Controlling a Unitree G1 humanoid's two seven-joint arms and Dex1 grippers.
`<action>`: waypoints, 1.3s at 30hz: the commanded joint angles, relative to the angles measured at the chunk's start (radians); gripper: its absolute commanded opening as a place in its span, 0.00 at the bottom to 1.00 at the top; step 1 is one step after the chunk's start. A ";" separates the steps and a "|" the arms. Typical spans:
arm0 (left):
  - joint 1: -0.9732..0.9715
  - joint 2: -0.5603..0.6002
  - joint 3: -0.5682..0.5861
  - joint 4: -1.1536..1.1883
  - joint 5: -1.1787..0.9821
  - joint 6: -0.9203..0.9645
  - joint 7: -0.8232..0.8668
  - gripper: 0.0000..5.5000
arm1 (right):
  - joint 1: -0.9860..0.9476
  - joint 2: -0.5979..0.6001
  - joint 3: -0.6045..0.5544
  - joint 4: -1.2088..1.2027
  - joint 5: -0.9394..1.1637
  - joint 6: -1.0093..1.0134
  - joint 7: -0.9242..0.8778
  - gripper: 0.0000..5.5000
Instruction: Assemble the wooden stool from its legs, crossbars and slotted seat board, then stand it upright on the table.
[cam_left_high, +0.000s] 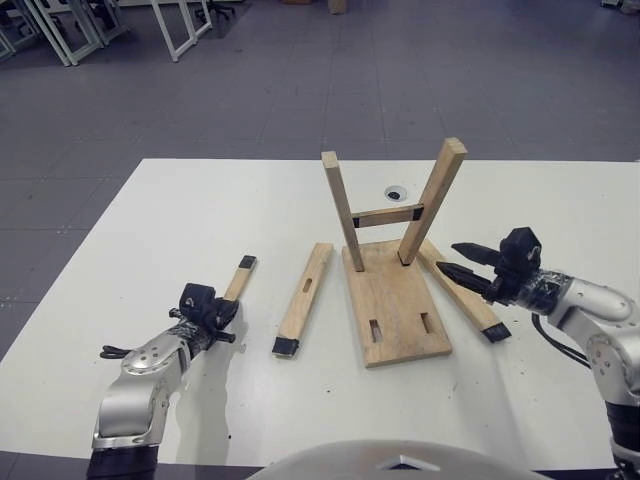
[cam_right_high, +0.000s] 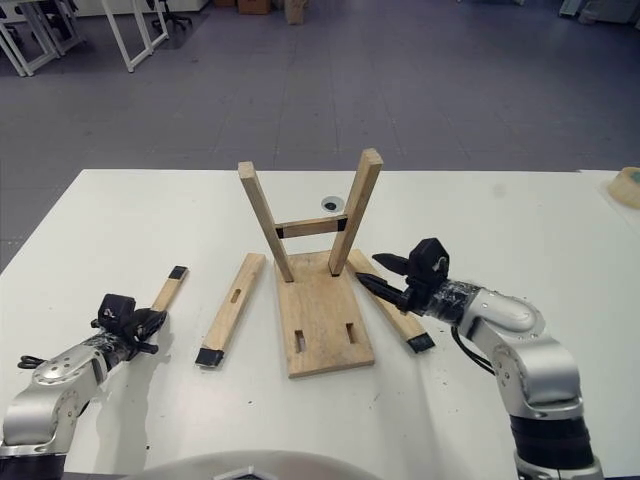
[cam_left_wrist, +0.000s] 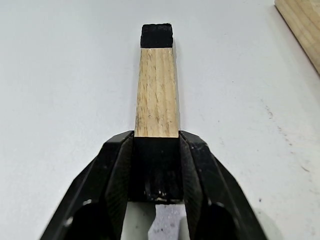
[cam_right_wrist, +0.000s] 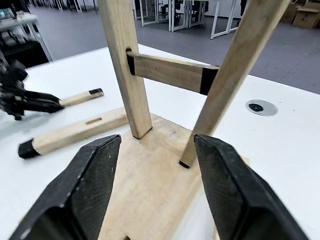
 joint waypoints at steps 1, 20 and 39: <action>-0.068 -0.043 0.026 0.040 0.054 -0.260 0.044 0.24 | -0.025 0.030 -0.055 -0.048 0.136 0.116 -0.063 0.63; -0.514 -0.071 -0.285 -0.409 0.049 -0.271 -0.029 0.24 | -0.403 0.256 -0.085 -0.037 0.914 0.159 -0.660 0.63; -0.454 -0.056 -0.367 -0.393 0.146 -0.327 -0.070 0.24 | -0.476 0.202 0.003 0.001 0.758 0.087 -0.625 0.27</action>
